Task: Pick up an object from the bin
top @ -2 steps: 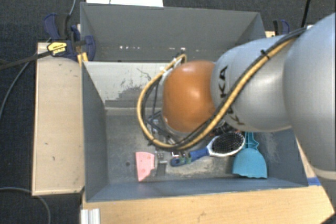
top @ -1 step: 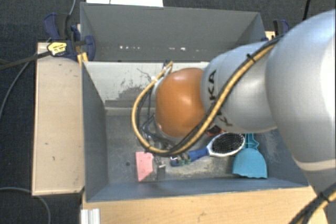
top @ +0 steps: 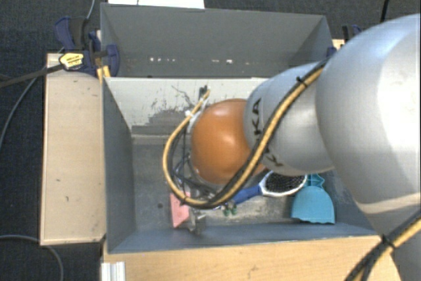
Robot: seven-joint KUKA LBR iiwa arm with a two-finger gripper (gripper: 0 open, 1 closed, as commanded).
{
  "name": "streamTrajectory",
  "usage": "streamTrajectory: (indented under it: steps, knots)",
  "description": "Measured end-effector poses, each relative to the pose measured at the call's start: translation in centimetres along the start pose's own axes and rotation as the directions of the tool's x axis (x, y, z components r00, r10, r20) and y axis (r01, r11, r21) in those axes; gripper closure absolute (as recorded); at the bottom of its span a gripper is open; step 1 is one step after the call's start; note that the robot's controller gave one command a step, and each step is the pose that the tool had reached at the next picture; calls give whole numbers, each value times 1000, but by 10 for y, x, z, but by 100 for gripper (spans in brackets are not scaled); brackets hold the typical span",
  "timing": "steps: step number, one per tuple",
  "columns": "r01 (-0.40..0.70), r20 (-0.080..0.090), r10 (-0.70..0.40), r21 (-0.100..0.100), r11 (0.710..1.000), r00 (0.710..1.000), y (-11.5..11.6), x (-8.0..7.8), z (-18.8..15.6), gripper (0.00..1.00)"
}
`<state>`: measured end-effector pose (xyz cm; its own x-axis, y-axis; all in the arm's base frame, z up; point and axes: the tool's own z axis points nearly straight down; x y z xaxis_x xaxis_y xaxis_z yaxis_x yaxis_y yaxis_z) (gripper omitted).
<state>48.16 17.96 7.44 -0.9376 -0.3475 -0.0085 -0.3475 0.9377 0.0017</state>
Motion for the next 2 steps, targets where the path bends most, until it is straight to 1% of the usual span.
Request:
streamTrajectory:
  steps: [1, 2]
  knots:
    - [109, 2, -109, -1, 994, 994, 4, -1, 5, 100]
    - [140, 3, -140, -1, 990, 990, 4, -1, 2, 100]
